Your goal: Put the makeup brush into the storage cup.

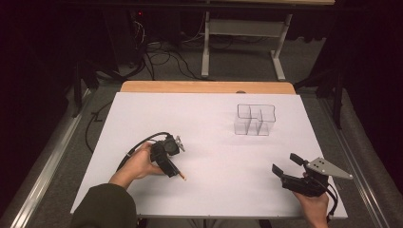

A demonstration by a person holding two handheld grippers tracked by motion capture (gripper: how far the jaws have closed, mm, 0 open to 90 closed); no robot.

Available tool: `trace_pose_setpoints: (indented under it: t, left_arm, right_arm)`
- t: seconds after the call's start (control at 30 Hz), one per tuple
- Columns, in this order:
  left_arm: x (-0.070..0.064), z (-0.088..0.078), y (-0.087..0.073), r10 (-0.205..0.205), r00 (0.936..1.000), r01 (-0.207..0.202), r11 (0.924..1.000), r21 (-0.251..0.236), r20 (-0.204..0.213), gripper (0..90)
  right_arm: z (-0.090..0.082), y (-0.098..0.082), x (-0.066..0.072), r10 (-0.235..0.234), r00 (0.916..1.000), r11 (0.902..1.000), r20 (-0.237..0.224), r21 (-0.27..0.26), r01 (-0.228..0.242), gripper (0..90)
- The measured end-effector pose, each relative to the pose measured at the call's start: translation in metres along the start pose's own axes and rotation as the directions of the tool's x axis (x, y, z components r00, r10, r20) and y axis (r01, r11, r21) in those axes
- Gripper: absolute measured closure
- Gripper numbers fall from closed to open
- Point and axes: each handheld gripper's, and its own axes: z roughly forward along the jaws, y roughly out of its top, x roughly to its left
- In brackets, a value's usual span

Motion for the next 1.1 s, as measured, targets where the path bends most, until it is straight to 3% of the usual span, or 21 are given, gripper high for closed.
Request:
trace_pose_setpoints:
  t: [0.2,0.67,0.97,1.1]
  left_arm:
    - [0.0018,0.0010,-0.0034,-0.019,0.9996,0.019,0.9998,0.000,0.021,24.0]
    - [0.0017,0.0011,-0.0045,-0.030,0.9994,0.030,0.9995,0.010,0.016,27.8]
    - [0.0005,-0.0010,-0.0041,-0.072,0.9973,0.072,0.9974,0.009,0.013,36.1]
    - [0.0003,-0.0019,-0.0046,-0.072,0.9974,0.072,0.9974,0.007,0.012,41.4]
  right_arm:
    - [0.0002,0.0000,0.0004,-0.001,1.0000,1.0000,0.001,0.002,0.001,18.4]
    - [0.0003,0.0000,0.0002,0.002,1.0000,1.0000,0.000,0.004,-0.002,18.5]
    - [0.0006,-0.0001,0.0003,0.001,1.0000,1.0000,0.001,0.007,-0.001,18.5]
    - [0.0007,0.0000,0.0001,-0.002,1.0000,1.0000,0.000,0.006,0.002,18.5]
